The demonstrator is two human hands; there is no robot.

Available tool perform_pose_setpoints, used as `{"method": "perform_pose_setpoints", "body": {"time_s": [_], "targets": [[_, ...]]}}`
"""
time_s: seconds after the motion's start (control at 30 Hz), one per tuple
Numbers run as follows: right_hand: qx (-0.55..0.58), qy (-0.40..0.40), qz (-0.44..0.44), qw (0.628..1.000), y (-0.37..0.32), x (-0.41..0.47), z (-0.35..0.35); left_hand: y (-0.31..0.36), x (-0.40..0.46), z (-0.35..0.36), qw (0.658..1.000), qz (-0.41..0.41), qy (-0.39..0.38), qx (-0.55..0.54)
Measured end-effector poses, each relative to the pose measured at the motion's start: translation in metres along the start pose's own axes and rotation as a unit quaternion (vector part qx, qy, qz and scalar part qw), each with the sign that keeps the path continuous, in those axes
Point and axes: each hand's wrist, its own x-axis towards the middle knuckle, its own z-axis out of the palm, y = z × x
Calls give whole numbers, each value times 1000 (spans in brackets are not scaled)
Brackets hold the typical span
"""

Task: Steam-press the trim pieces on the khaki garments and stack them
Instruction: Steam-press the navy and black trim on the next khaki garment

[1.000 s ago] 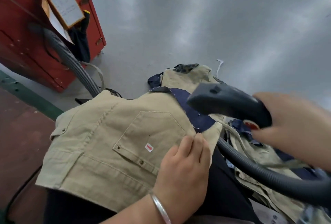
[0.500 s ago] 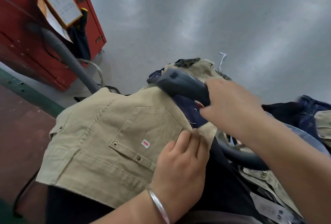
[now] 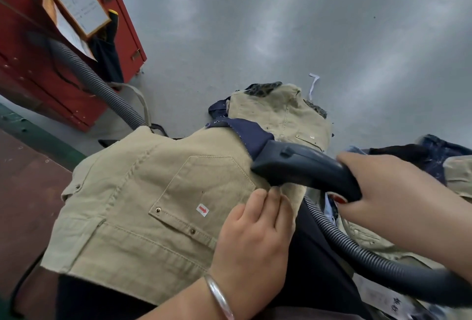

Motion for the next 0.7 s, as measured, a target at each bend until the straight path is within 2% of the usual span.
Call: {"method": "perform_pose_setpoints", "body": {"time_s": [0.13,0.2,0.33,0.43,0.53,0.7], "targets": [[-33,41,-9,999,-28,22,-5,-3,2,2,1000,3,5,8],[-25,38,-4,999,-45,39,-9,-2,2,3,1000,-1,5,9],[-7,95,-6,995,-64,79,-19,0,1,3,1000,4,2,7],[41,103,-9,994,-48,90,-29,-3,0,1,1000,0,12,-2],[119,99,-51,987,-19,67,-37,-5,1,1,1000,-6,21,-12],[88,75,-14,993,22,12,-19,-5,4,2,1000,8,24,-12]]}}
